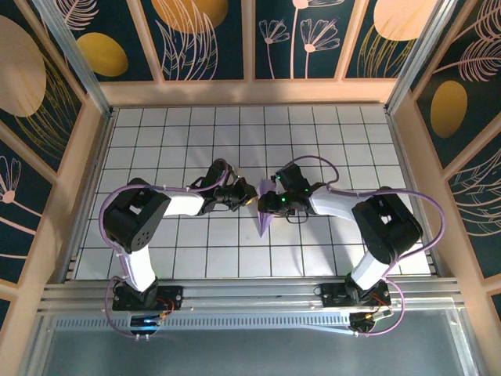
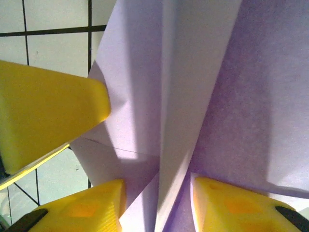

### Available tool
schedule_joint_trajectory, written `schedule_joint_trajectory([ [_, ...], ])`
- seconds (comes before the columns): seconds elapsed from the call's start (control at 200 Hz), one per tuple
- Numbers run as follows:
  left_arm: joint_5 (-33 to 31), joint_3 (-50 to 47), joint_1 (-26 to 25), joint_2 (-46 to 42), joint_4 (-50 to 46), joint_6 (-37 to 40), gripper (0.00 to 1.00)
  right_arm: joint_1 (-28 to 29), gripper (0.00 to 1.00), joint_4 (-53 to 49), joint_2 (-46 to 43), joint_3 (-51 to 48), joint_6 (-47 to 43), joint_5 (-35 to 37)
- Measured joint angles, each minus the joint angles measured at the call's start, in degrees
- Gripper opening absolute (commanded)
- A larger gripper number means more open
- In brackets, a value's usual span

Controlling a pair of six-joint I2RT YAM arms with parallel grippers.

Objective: Fold a paper plane with a square sheet of paper (fold left side to right side)
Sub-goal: Pick up the paper plane at the center of the table.

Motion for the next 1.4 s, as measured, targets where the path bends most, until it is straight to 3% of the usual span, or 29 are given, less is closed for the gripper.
schedule_joint_trajectory([
  [0.18,-0.2,0.0,0.0,0.0,0.0,0.0,0.00,0.0,0.30,-3.1,0.0,1.4,-0.6,2.0],
  [0.696,-0.4,-1.1,0.0,0.0,0.4,-0.7,0.00,1.4,0.27,-5.7,0.0,2.6,3.5,2.2],
  [1.186,-1.9,-3.2,0.0,-0.1,0.8,-1.7,0.00,3.0,0.34,-7.1,-0.3,2.6,8.1,4.4],
  [1.401,-2.2,-3.5,0.0,-0.2,1.2,-2.4,0.00,3.8,0.39,-8.8,-5.4,2.7,9.2,6.6],
])
